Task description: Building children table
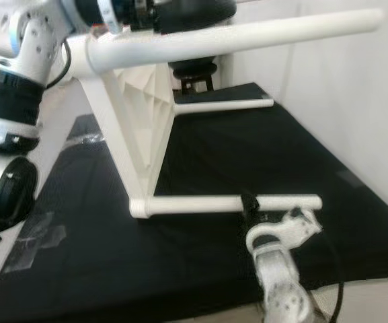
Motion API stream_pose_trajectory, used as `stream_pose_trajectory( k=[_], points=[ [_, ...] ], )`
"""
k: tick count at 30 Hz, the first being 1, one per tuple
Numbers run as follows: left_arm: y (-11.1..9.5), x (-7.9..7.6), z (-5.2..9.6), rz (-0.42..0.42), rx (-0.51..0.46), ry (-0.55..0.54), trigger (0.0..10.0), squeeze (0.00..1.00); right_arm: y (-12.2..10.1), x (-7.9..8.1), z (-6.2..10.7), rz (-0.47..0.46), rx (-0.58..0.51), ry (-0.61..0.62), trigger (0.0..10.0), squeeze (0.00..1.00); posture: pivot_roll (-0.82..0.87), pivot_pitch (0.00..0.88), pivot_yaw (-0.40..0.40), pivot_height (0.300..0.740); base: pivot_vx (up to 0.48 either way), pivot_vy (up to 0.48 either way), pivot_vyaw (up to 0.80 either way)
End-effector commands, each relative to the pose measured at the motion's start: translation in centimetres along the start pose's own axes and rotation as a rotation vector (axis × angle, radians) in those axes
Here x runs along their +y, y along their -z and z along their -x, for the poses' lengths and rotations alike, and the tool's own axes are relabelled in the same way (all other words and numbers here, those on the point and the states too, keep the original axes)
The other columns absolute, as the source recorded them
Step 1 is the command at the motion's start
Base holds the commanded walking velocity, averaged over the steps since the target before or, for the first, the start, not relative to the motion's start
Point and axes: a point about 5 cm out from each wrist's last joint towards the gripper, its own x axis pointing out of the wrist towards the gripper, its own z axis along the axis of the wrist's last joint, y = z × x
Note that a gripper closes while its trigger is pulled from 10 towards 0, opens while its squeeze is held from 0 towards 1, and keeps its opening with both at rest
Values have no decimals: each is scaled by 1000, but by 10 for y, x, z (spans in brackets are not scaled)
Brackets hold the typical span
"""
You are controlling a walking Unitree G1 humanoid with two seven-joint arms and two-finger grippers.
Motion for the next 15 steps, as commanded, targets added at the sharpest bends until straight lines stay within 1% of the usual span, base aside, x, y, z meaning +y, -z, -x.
stream_pose_trajectory(
  k=[1, 2, 3, 5, 6, 7, 8, 9, 10, 11, 12, 13, 14, 15],
  points=[
    [-8, -3, 13, 14, -40, 64, 10000, 0, 44, 1, 31, -39, 196, -46, 10000, 1000, -5, 27, 121, 740, 0, 0, 0],
    [-13, -10, 17, 32, -62, 129, 10000, 0, 40, 9, 35, -10, 216, -124, 10000, 1000, -17, 26, 124, 740, 0, 0, 0],
    [-18, -15, 19, 47, -81, 176, 10000, 0, 36, 13, 38, 37, 229, -175, 10000, 1000, -23, 27, 125, 740, 0, 0, 0],
    [-23, -21, 21, 65, -112, 220, 10000, 0, 28, 18, 38, 99, 229, -233, 10000, 980, -31, 24, 120, 740, 0, 0, 0],
    [-24, -23, 23, 86, -127, 229, 10000, 0, 24, 22, 36, 130, 224, -258, 10000, 851, -33, 23, 117, 740, 0, 0, 0],
    [-24, -23, 23, 86, -127, 229, 10000, 0, 24, 22, 36, 130, 224, -258, 10000, 851, -33, 23, 117, 740, 0, 0, 0],
    [-24, -24, 24, 110, -141, 235, 10000, 0, 20, 27, 35, 154, 218, -279, 10000, 725, -36, 23, 112, 740, 0, 0, 0],
    [-23, -31, 34, 160, -147, 252, 10000, 0, 14, 38, 29, 203, 196, -302, 10000, 365, -39, 19, 103, 740, 0, 0, 0],
    [-23, -31, 34, 160, -147, 252, 10000, 0, 14, 38, 29, 203, 196, -302, 10000, 365, -39, 19, 103, 740, 0, 0, 0],
    [-23, -33, 36, 170, -146, 258, 10000, 0, 12, 41, 28, 220, 190, -305, 10000, 0, -38, 18, 101, 740, 0, 0, 0],
    [-19, -37, 44, 191, -143, 246, 10000, 0, 9, 41, 22, 288, 172, -286, 10000, 0, -38, 18, 93, 740, 0, 0, 0],
    [-6, -44, 55, 218, -124, 191, 10000, 0, 2, 40, 10, 370, 120, -232, 10000, 0, -34, 16, 84, 740, 0, 0, 0],
    [-6, -44, 55, 218, -124, 191, 10000, 0, 2, 40, 10, 370, 120, -232, 10000, 0, -34, 16, 84, 740, 0, 0, 0],
    [-2, -47, 59, 227, -115, 175, 10000, 0, -1, 40, 8, 383, 103, -215, 10000, 0, -34, 16, 84, 740, 0, 0, 0]
  ],
)
